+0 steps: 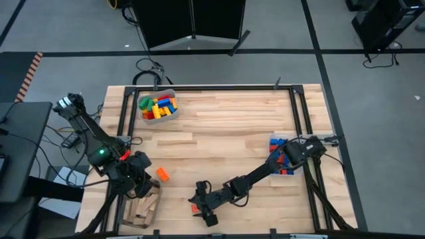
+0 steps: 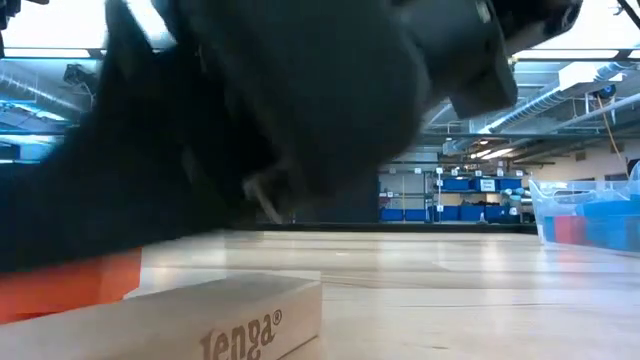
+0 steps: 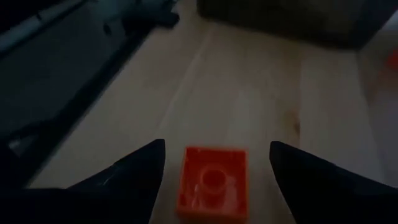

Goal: Sort blocks by size
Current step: Put the small orange game piece into the transparent bin, then put the large orange game piece into the gray bin

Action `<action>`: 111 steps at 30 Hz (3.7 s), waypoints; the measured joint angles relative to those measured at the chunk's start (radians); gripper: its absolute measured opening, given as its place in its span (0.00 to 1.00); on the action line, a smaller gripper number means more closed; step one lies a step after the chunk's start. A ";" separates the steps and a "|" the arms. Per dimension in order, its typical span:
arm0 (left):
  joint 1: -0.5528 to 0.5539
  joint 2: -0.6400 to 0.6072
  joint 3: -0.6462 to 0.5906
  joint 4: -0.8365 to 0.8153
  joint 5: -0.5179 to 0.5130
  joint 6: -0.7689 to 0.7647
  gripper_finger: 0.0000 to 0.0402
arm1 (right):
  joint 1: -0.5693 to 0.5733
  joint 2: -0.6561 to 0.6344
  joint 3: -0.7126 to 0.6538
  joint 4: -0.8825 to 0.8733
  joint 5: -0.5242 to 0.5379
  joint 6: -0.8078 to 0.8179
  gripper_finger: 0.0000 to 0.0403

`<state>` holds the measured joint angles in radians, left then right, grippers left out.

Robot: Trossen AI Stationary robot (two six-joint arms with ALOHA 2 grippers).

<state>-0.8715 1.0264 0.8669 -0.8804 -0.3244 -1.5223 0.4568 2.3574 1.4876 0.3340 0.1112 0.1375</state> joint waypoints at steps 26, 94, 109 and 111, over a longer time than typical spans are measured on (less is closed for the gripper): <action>0.000 0.000 0.000 -0.001 -0.028 -0.002 0.49 | -0.055 -0.030 -0.001 -0.123 -0.096 0.060 0.38; 0.296 0.315 0.126 0.376 -0.171 0.527 0.49 | -0.026 -1.503 -0.661 -0.889 0.536 0.466 0.74; 0.329 0.435 0.341 -0.146 0.031 1.277 0.49 | -0.069 -1.319 -0.661 -0.777 0.477 0.386 0.72; 0.359 0.449 0.336 -0.142 0.090 1.222 0.49 | -0.069 -1.292 -0.661 -0.777 0.463 0.386 0.71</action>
<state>-0.5130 1.4751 1.2032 -1.0227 -0.2344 -0.2999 0.3874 1.0651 0.8268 -0.4427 0.5743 0.5236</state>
